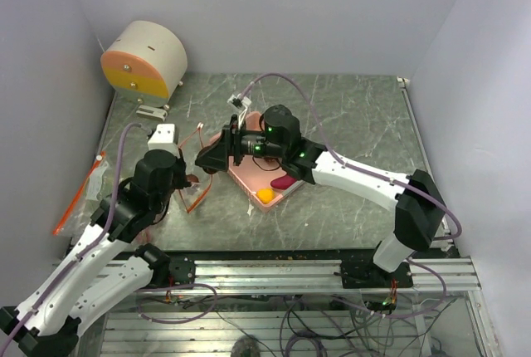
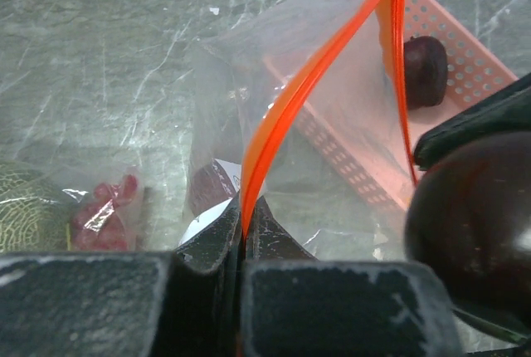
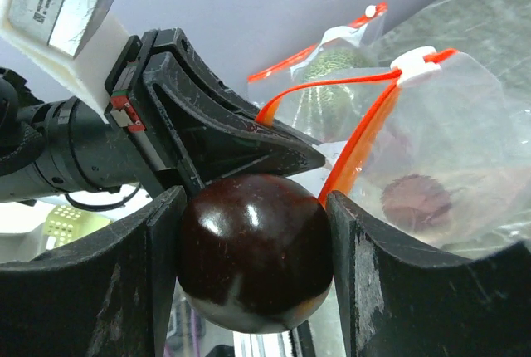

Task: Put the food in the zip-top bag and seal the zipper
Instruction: Place the fake fruit in the zipper food storage bag.

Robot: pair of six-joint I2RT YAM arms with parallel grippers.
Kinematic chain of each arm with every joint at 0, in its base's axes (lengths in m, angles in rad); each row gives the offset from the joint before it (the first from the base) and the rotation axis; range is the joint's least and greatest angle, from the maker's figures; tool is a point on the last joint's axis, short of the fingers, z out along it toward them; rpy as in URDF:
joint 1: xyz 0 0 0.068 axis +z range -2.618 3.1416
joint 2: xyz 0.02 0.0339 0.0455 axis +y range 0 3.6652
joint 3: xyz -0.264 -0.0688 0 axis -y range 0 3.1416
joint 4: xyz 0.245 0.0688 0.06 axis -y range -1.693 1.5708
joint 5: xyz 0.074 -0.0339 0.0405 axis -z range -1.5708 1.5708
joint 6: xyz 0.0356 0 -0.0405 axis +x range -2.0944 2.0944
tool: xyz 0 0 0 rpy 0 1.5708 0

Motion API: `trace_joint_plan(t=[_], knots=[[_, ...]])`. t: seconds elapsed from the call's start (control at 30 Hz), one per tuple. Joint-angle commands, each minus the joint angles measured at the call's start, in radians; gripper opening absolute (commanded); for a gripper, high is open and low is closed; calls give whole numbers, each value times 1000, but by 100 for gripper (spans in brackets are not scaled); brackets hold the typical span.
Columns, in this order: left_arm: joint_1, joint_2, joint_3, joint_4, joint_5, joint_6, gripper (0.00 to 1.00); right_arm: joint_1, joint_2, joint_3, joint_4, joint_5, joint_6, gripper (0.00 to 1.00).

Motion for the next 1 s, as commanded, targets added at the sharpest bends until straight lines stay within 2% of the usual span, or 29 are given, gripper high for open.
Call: trace_joint_plan(t=[0.0,0.3,0.5,0.77,0.83,0.97], knots=[[0,-46,-30,103,45,-36,7,10,15,13,133,-28,84,42],[0,-64,-76,156,81,-75,7,19,9,11,133,16,93,41],[0,-70,-83,175,94,-91,7,29,33,28,66,74,77,41],[0,-119,-53,135,98,-106,7,35,42,43,-165,415,-31,41],[0,-130,-49,134,109,-113,7,35,55,51,-194,451,-40,45],[0,-133,-55,147,147,-133,7,37,75,76,-215,457,-49,66]])
